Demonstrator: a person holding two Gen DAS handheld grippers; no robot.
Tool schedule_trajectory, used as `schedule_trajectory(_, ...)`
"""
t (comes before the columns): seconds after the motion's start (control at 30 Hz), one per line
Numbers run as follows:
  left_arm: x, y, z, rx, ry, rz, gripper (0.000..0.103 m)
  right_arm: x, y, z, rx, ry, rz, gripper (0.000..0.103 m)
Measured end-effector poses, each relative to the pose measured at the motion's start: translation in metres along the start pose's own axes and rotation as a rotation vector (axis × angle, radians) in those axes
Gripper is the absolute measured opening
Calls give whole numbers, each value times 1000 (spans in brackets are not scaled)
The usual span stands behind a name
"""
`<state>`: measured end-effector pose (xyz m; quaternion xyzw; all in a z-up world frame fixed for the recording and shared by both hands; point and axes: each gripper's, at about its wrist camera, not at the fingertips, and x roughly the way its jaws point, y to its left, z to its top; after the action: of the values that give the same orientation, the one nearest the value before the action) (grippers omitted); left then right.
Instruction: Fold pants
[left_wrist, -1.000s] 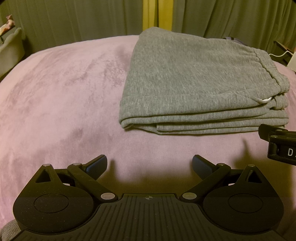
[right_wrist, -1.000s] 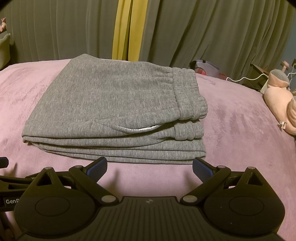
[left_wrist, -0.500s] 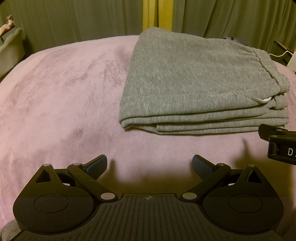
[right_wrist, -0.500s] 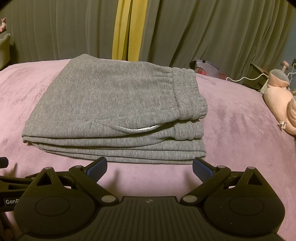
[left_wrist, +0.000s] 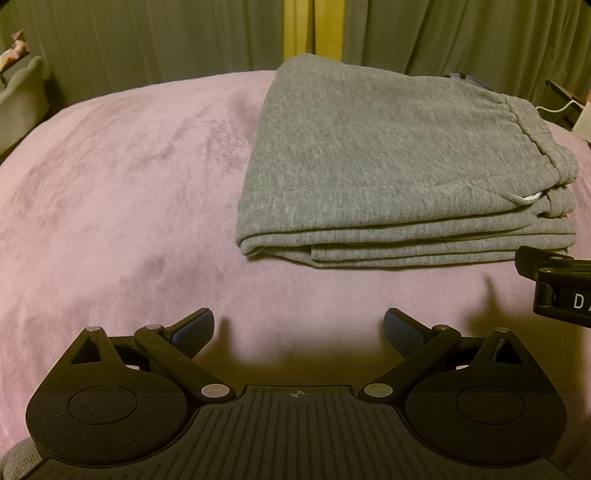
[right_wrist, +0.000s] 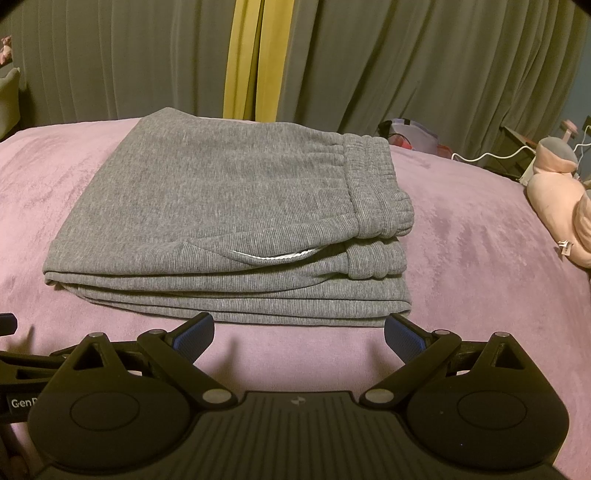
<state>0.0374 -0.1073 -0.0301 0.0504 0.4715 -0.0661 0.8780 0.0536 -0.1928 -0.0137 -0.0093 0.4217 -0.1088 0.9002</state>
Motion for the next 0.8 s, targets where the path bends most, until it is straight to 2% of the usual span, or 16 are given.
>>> schedule_trajectory(0.8,0,1,0,0,2,-6,102,1,0,-1,5,2,-3,99)
